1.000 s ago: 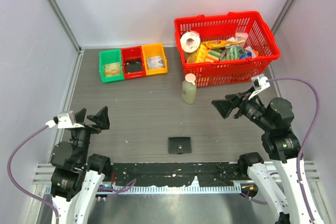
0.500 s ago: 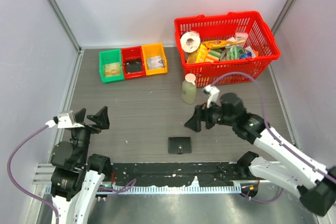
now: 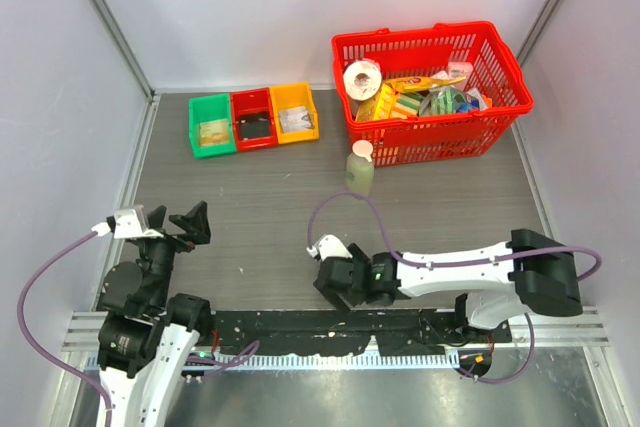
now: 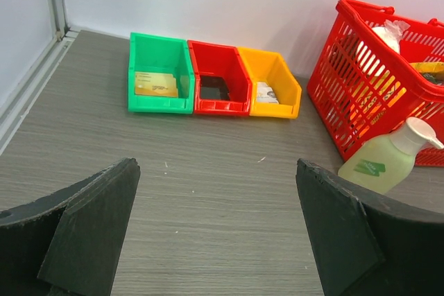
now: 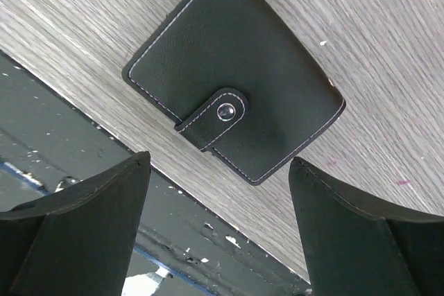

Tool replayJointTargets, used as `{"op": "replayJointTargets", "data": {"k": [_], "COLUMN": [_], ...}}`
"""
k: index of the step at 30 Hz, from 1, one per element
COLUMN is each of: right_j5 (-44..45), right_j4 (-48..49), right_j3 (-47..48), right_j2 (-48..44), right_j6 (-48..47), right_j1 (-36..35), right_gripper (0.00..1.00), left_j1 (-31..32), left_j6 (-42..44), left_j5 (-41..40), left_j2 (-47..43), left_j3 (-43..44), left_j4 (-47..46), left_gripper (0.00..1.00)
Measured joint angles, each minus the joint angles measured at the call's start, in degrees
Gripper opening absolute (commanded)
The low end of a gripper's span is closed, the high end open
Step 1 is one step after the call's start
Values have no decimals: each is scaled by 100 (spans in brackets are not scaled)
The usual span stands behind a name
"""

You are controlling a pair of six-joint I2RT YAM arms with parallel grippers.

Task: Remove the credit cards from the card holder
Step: Move the card holder to the center of the board.

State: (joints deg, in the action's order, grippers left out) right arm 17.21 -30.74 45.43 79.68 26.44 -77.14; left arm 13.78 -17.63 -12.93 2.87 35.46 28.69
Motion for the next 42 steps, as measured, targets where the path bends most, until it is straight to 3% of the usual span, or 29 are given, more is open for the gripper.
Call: {"op": "replayJointTargets", "data": {"k": [5, 12, 24, 29, 33, 37, 42], "right_j5": [726, 1582, 1718, 1491, 1025, 535, 13], "right_j4": [-332, -697, 424, 1246, 2203, 3200, 4212], "right_j3": [111, 120, 55, -664, -1615, -2476, -2800], "right_j2": [378, 671, 479, -785, -1694, -1934, -1534], "right_j6": [483, 802, 26, 205, 772, 1392, 1882], "right_j1": [-476, -356, 1729, 1939, 1993, 2052, 2214], "right_gripper": [86, 87, 81, 74, 61, 54, 52], "left_j1": [0, 0, 2, 2, 2, 111, 837], "left_j6": [2, 4, -308, -938, -1475, -1910, -2188], "left_j5": [4, 61, 542, 1115, 2079, 3012, 3217], "left_j2": [52, 164, 879, 1729, 2988, 4607, 5676], "left_j3": [0, 0, 0, 9, 46, 57, 9], "left_j4": [15, 33, -24, -96, -273, -522, -758], "left_gripper": [100, 100, 100, 100, 100, 96, 90]}}
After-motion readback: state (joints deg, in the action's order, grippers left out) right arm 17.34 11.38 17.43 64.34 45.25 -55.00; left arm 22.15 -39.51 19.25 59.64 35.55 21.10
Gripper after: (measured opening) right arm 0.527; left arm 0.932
